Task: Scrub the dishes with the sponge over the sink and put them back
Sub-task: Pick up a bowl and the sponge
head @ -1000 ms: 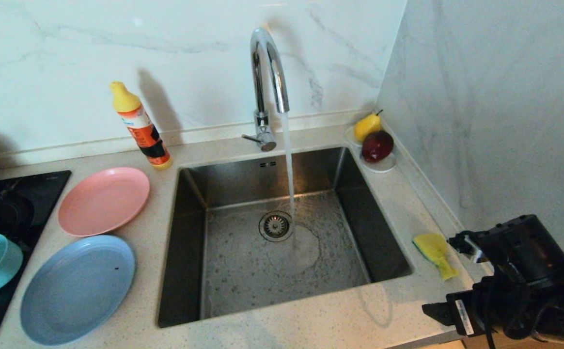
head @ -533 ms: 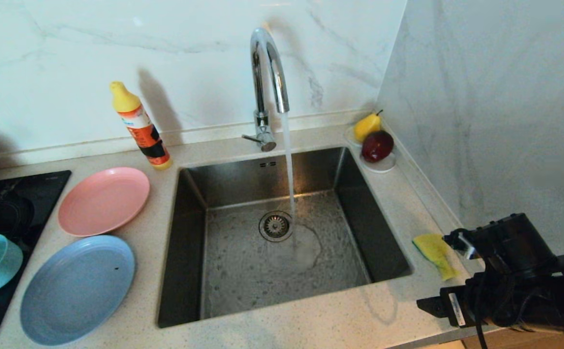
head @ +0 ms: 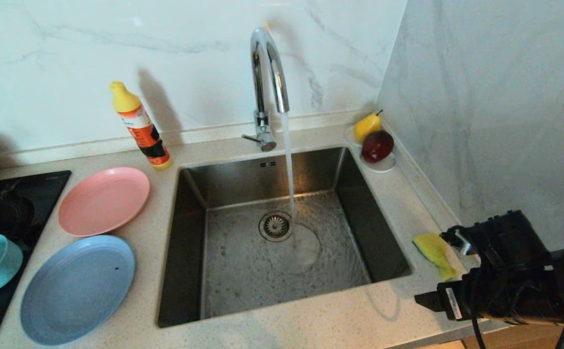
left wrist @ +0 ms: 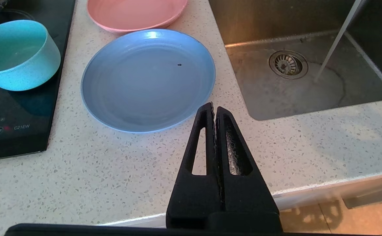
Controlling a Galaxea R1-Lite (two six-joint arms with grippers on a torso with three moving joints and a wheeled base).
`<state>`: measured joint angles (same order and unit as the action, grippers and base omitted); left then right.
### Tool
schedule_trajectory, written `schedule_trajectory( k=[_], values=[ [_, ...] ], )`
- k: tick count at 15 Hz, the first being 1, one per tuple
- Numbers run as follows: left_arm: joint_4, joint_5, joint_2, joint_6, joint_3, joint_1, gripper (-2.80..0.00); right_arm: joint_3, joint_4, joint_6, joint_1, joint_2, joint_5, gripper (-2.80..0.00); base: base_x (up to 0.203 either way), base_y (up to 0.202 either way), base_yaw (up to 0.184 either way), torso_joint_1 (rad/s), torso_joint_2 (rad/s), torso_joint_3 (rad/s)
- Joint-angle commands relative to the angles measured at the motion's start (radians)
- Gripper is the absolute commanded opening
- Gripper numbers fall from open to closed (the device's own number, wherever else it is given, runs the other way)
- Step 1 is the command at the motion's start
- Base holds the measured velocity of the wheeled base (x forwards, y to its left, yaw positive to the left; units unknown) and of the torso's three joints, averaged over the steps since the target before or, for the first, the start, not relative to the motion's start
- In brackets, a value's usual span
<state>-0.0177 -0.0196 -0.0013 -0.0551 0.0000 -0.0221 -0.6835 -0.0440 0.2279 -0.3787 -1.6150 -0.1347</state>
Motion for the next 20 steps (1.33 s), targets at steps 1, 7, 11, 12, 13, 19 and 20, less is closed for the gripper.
schedule_trajectory(
  k=[1, 7, 11, 12, 13, 19, 20],
  values=[
    [-0.001, 0.000, 0.001, 0.000, 0.018, 0.000, -2.80, -0.004, 0.000, -0.007, 0.011, -0.005, 0.012, 0.00, 0.000, 0.000, 0.000, 0.000, 0.00, 0.000],
    [-0.001, 0.000, 0.001, 0.000, 0.018, -0.001, -2.80, -0.004, 0.000, -0.018, 0.029, -0.003, 0.029, -2.80, 0.000, 0.000, 0.000, 0.000, 0.00, 0.000],
    [-0.001, 0.000, 0.001, 0.000, 0.018, 0.001, -2.80, -0.001, -0.024, -0.018, 0.032, -0.015, 0.032, -2.80, 0.000, 0.000, 0.000, 0.000, 0.00, 0.000],
    [0.000, 0.000, 0.001, 0.000, 0.018, 0.000, -2.80, 0.005, -0.031, -0.018, 0.035, -0.019, 0.032, -2.80, 0.000, 0.000, 0.000, 0.000, 0.00, 0.000],
    [-0.001, 0.000, 0.001, 0.000, 0.018, 0.000, -2.80, 0.007, -0.031, -0.016, 0.036, -0.021, 0.033, -2.80, 0.000, 0.000, 0.000, 0.000, 0.00, 0.000],
    [-0.001, 0.000, 0.001, 0.000, 0.018, -0.001, -2.80, -0.001, -0.030, -0.017, 0.044, -0.002, 0.035, -2.80, 0.000, 0.000, 0.000, 0.000, 0.00, 0.000],
    [-0.001, 0.000, 0.001, 0.000, 0.018, -0.001, -2.80, -0.006, -0.031, -0.018, 0.044, 0.009, 0.034, -2.80, 0.000, 0.000, 0.000, 0.000, 0.00, 0.000]
  ],
)
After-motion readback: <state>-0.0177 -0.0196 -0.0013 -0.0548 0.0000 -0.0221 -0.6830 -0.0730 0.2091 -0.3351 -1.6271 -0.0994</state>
